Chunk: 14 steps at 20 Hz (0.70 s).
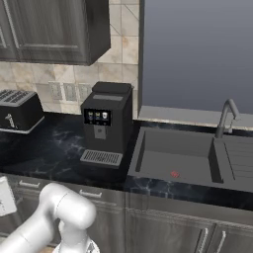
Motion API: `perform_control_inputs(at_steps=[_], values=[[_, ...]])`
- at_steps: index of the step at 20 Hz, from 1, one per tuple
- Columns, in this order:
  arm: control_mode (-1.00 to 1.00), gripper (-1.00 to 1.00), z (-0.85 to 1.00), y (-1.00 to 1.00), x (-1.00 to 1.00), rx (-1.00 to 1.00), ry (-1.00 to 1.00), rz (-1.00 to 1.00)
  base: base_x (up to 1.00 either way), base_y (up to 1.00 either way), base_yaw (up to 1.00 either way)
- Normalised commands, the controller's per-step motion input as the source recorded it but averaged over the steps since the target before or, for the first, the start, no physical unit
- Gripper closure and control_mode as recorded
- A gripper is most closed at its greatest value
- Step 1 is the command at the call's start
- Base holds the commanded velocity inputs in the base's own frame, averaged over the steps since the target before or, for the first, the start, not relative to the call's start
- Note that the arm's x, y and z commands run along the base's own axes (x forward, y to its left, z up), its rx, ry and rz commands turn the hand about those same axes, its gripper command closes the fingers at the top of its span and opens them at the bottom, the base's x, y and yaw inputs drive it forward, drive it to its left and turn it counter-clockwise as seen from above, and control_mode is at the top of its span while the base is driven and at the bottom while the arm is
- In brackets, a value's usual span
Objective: Take the tongs from the drawer on the left and place them on the dining counter next to the tray containing the kebab skewer.
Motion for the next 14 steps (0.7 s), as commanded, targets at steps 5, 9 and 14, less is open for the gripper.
perform_control_inputs(at_steps=[5, 9, 14], values=[[-1.00, -1.00, -0.23, 0.00, 0.00, 0.00, -0.04, 0.11, 0.00, 0.00, 0.00], [-1.00, -1.00, -0.11, 0.00, 0.08, 0.01, -0.01, 0.17, 0.00, 0.00, 0.00], [-1.00, -1.00, -0.08, 0.00, 0.13, 0.02, 0.00, 0.18, 0.00, 0.00, 0.00]])
